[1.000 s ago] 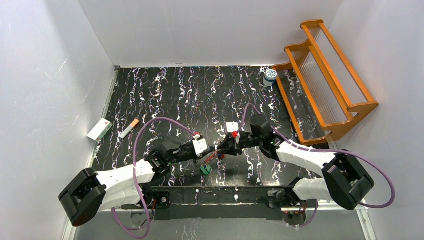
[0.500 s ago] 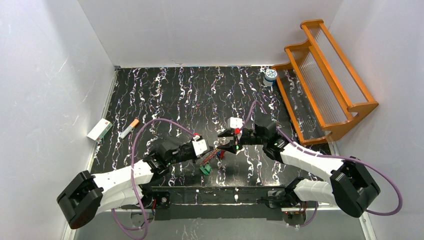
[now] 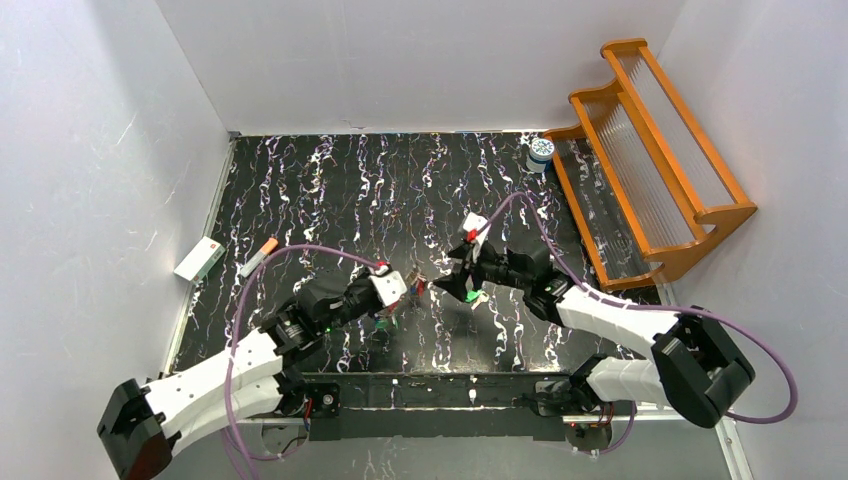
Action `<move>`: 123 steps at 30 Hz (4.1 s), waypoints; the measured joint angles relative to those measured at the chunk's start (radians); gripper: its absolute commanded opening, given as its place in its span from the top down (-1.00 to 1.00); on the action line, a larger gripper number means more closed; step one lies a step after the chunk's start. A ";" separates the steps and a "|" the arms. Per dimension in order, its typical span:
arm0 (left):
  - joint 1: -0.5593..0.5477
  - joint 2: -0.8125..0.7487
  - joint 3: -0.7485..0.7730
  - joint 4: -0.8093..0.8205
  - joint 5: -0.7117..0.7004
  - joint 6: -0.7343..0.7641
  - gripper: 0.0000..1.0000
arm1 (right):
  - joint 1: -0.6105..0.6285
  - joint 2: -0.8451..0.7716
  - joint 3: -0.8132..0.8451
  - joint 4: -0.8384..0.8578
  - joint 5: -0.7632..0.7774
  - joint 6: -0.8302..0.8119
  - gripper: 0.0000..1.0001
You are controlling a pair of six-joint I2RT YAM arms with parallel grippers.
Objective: Put the keys on the keyring
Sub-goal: Pick up the keyring from the center of the board, then pick up the key from the center of the board.
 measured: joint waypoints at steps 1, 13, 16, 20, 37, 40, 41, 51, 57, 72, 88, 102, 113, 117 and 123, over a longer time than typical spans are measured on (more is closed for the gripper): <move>0.000 -0.025 0.012 -0.032 -0.035 0.005 1.00 | 0.000 0.011 0.005 -0.004 0.032 0.026 -0.70; 0.000 -0.068 0.050 -0.169 -0.219 -0.026 1.00 | 0.000 0.079 0.098 -0.158 0.428 0.339 -0.85; 0.000 0.009 0.031 -0.117 -0.199 -0.059 1.00 | -0.004 0.100 0.122 -0.231 0.516 0.391 -0.84; 0.000 0.106 -0.031 0.018 -0.162 -0.116 1.00 | -0.010 0.103 0.126 -0.323 0.565 0.437 -0.76; 0.000 0.166 -0.116 0.239 -0.050 -0.158 1.00 | -0.336 0.103 0.050 -0.441 0.127 0.485 -0.46; 0.000 0.150 -0.119 0.240 -0.041 -0.159 1.00 | -0.395 0.184 0.050 -0.434 0.017 0.494 -0.22; 0.000 0.142 -0.119 0.240 -0.039 -0.160 1.00 | -0.419 0.242 0.047 -0.420 -0.055 0.504 -0.16; 0.000 0.131 -0.119 0.240 -0.035 -0.166 1.00 | -0.452 0.373 0.066 -0.348 -0.211 0.526 0.17; 0.000 0.119 -0.129 0.249 -0.035 -0.166 1.00 | -0.453 0.352 0.068 -0.382 -0.186 0.515 0.16; 0.000 0.119 -0.133 0.255 -0.036 -0.165 1.00 | -0.460 0.335 0.059 -0.447 -0.177 0.497 0.53; 0.000 0.119 -0.133 0.256 -0.040 -0.161 1.00 | -0.461 0.367 0.060 -0.442 -0.228 0.481 0.86; 0.000 0.118 -0.133 0.256 -0.040 -0.166 1.00 | -0.461 0.346 0.103 -0.478 -0.216 0.432 0.97; 0.000 0.102 -0.133 0.254 -0.041 -0.180 1.00 | -0.461 0.250 0.298 -0.613 -0.188 0.336 0.97; 0.000 0.100 -0.133 0.254 -0.041 -0.186 1.00 | -0.460 0.248 0.354 -0.644 -0.214 0.316 0.97; 0.000 0.102 -0.133 0.254 -0.041 -0.192 1.00 | -0.402 0.252 0.388 -0.715 -0.223 0.288 0.97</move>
